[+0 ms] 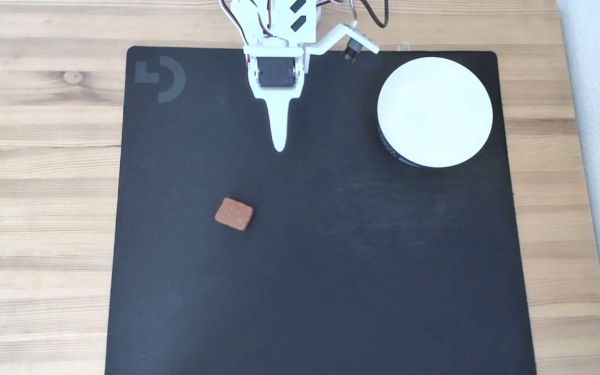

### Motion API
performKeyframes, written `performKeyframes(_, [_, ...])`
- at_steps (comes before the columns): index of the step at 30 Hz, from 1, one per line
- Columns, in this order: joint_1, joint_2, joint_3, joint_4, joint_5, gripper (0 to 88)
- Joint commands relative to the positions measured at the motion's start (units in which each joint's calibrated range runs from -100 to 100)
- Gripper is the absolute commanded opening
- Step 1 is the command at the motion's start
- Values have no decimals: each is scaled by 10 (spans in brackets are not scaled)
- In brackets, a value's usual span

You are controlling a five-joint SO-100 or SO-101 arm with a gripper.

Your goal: Pick up the toy and place it on the plate

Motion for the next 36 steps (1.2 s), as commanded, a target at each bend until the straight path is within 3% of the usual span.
performKeyframes(1, [-2, -4, 4, -4, -2, 57])
performKeyframes(36, [7, -4, 4, -4, -1, 57])
